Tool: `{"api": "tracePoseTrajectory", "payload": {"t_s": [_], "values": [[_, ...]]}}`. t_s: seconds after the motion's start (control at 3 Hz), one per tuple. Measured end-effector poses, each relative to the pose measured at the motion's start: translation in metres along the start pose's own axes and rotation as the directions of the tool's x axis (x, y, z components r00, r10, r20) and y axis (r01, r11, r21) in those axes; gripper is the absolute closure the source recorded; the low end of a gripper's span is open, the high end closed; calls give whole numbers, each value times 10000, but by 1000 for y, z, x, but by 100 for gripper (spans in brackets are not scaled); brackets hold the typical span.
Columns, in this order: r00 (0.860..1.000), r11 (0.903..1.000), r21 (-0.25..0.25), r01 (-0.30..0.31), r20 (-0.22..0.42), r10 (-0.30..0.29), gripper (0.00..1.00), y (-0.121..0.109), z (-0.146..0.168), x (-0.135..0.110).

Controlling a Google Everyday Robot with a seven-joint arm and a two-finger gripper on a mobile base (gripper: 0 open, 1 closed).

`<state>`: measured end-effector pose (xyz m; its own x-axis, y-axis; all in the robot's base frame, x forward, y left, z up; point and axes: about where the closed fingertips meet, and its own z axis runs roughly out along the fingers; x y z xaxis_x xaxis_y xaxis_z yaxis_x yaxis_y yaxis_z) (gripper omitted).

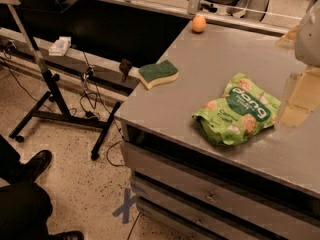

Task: Move orange near sponge

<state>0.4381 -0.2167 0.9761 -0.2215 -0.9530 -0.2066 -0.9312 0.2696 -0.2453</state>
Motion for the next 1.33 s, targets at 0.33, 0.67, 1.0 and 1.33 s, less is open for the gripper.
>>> {"api": "tracePoseTrajectory", "payload": {"t_s": [0.33,0.67,1.0,1.33], "values": [[10000,10000,1,-1,1,1,0,0,0,0],[9999,9998,181,-125,102,123,0,-9,4,-1],[9933,9956,389,-857,814,823,0,-42,21,-7],[9594,9767,329,-2120,1974,2016,0,-92,49,-15]]}}
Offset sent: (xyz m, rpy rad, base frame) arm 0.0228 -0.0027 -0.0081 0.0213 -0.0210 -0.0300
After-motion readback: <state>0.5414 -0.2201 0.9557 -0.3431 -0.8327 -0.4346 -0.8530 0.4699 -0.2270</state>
